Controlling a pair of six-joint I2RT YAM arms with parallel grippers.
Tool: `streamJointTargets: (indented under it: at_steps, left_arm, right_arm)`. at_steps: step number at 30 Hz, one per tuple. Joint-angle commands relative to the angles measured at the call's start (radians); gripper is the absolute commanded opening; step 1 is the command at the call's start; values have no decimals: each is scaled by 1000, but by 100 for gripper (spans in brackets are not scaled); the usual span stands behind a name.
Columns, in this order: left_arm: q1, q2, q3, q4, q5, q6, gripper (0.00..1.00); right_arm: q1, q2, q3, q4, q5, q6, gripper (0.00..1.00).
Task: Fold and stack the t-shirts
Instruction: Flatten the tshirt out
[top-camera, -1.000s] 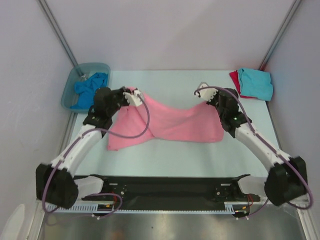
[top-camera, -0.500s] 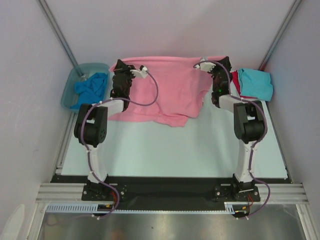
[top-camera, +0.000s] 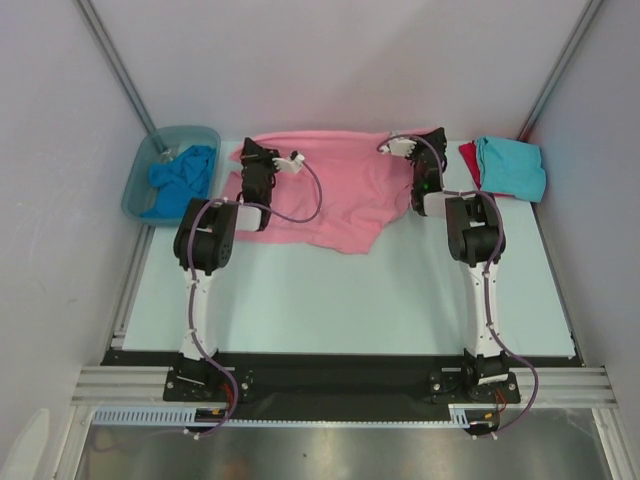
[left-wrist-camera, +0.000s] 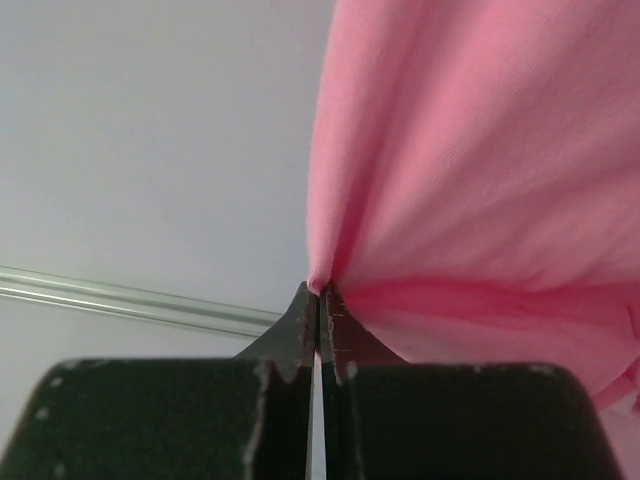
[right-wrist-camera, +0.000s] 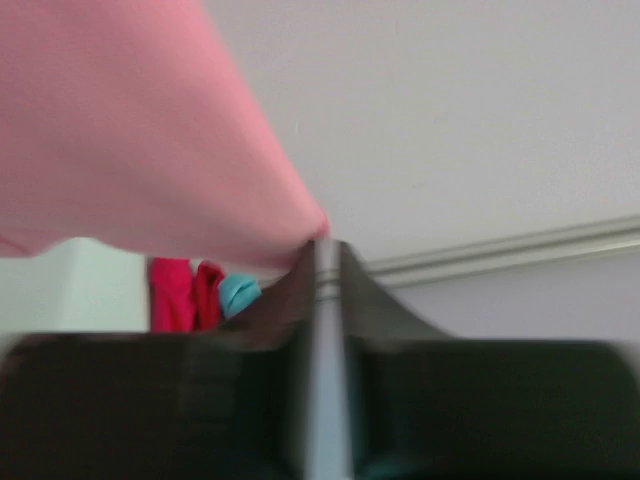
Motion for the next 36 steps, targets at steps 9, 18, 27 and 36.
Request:
streamJointTargets:
  at_steps: [9,18,27,36]
  left_arm:
    - [-4,121,230,23,-220,112,99]
    - [-5,-332,-135,-84,-151,-12,100]
    - [-7,-565,-232,-683,-132,-131,100]
    - [-39,-565,-192,-737,-154,-151,100]
  right_arm:
    - [59,-84,91,-211,215,147,99]
    - [142,-595,-16,-1225,-89,503,93]
    - [220,-719,-13,-1592,-226,534,90]
    - [248,-744,-10,-1800,-328,484,88]
